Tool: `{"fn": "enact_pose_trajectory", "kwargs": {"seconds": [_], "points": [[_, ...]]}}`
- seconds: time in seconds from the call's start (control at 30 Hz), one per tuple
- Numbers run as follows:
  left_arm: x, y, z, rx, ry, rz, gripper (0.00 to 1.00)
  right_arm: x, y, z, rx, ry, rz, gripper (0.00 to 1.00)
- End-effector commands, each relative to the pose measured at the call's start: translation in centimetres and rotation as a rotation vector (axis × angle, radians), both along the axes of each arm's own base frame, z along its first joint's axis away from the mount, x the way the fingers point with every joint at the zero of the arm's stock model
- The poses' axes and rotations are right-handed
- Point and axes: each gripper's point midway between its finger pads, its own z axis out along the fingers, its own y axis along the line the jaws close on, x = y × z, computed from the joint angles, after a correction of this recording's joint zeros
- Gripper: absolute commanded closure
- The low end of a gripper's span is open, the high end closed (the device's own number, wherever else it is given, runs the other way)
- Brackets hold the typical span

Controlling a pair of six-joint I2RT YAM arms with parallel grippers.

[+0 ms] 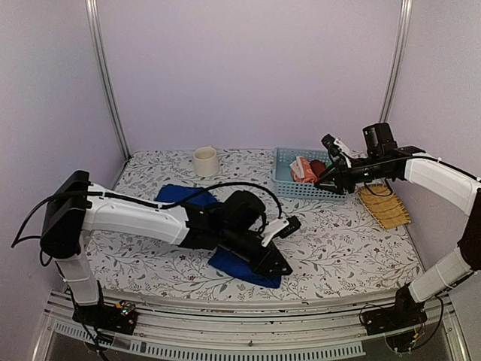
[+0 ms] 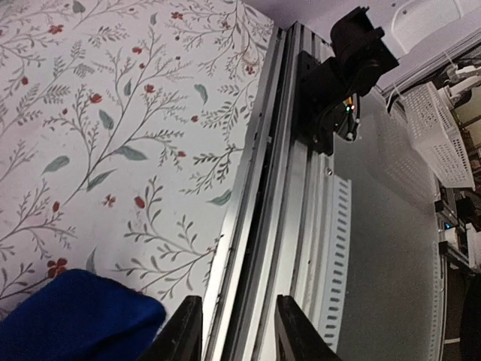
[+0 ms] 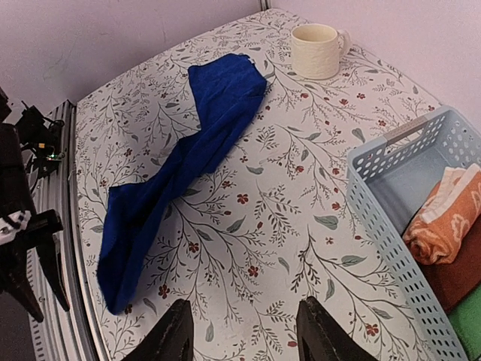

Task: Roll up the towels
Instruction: Place the towel at the center of the board, then pick up the towel from the center of the board.

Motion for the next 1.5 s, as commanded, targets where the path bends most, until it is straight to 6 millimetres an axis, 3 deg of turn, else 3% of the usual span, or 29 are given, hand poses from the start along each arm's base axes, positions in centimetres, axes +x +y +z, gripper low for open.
{"fn": "enact_pose_trajectory", "kwargs": {"seconds": [0.0, 0.1, 0.13, 0.23, 0.37, 0.43, 0.53, 0.73, 0.93, 1.13, 1.23, 1.47], "points": [[-0.8, -3.4, 4.4, -0.117, -0.11, -0.077, 0.61, -0.9, 0.7, -1.0, -0.009, 0.119, 0.029, 0.52], [0.9, -1.3, 5.9, -0.092, -0.19, -0.006, 0.53, -1.6, 0.4, -1.6, -0.021, 0.139, 0.024, 0.52], [2.1, 0.0, 7.3, -0.1, -0.239, 0.049, 0.52, -2.0, 0.3, -2.0, -0.027, 0.142, 0.027, 0.52], [6.3, 5.2, 7.8, -0.049, -0.265, 0.253, 0.46, -3.6, 0.5, -3.4, -0.064, 0.144, 0.056, 0.52], [13.4, 14.9, 4.6, 0.1, -0.165, 0.624, 0.48, -5.9, 2.2, -6.6, -0.17, 0.142, 0.136, 0.54], [14.4, 18.6, 2.4, 0.133, -0.098, 0.718, 0.51, -7.2, 3.4, -8.2, -0.208, 0.178, 0.188, 0.58], [15.1, 21.4, 0.7, 0.146, -0.06, 0.804, 0.52, -8.7, 5.4, -11.0, -0.302, 0.194, 0.238, 0.63], [14.7, 23.4, -1.1, 0.181, -0.031, 0.883, 0.52, -9.5, 7.4, -15.8, -0.494, 0.231, 0.266, 0.67], [14.3, 25.0, -2.3, 0.215, -0.022, 0.921, 0.52, -11.5, 8.6, -18.2, -0.505, 0.441, 0.328, 0.64], [14.3, 25.0, -2.2, 0.201, -0.023, 0.915, 0.52, -12.2, 8.3, -19.2, -0.521, 0.506, 0.327, 0.6], [14.4, 24.9, -1.9, 0.198, -0.034, 0.912, 0.52, -12.8, 8.3, -19.7, -0.514, 0.547, 0.341, 0.6], [14.4, 25.3, -2.1, 0.209, -0.044, 0.918, 0.52, -12.1, 9.7, -19.9, -0.489, 0.576, 0.343, 0.65]]}}
